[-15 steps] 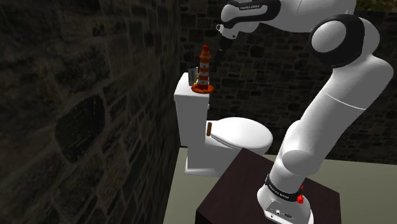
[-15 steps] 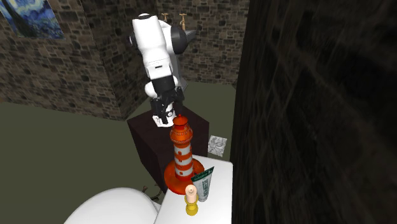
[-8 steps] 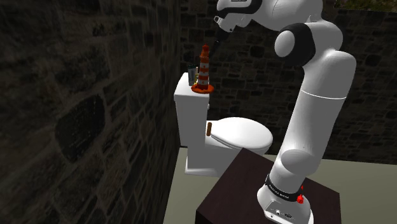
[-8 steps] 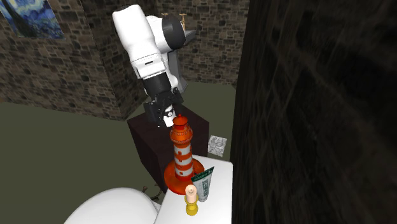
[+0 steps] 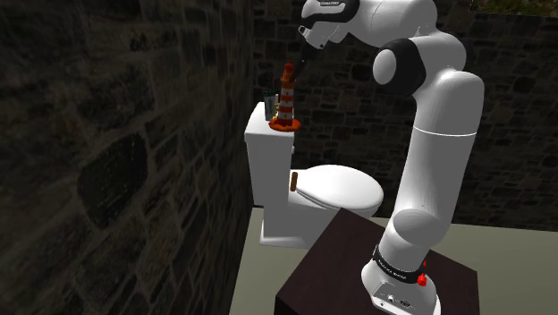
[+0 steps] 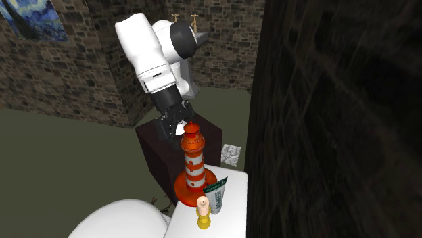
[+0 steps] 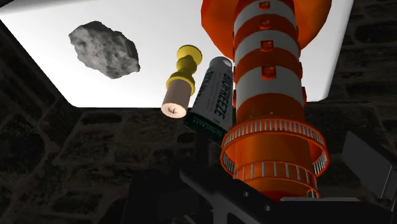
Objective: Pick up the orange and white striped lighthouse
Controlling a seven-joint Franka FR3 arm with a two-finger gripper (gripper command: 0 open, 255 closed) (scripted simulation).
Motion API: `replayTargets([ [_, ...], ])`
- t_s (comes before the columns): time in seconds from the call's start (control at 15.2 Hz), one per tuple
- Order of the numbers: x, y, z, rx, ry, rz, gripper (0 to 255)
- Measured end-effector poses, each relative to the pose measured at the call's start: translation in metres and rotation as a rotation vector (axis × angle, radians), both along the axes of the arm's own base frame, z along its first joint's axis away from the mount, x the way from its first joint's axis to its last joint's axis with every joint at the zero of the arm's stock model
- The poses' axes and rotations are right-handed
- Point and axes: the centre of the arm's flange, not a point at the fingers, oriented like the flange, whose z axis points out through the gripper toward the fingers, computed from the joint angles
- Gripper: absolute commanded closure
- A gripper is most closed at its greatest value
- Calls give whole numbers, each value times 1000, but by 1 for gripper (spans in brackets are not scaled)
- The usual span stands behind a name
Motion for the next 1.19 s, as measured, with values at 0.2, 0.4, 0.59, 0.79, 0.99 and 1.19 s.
replayTargets([
  [0.2, 0, 0, -12, 0, 0, 0, 255],
  [0.4, 0, 0, -13, 0, -1, 0, 255],
  [0.59, 0, 0, -13, 0, -1, 0, 255],
  [0.79, 0, 0, -12, 0, -1, 0, 255],
  [0.99, 0, 1, -8, 0, 0, 0, 255],
  [1.19, 0, 1, 7, 0, 1, 0, 255],
])
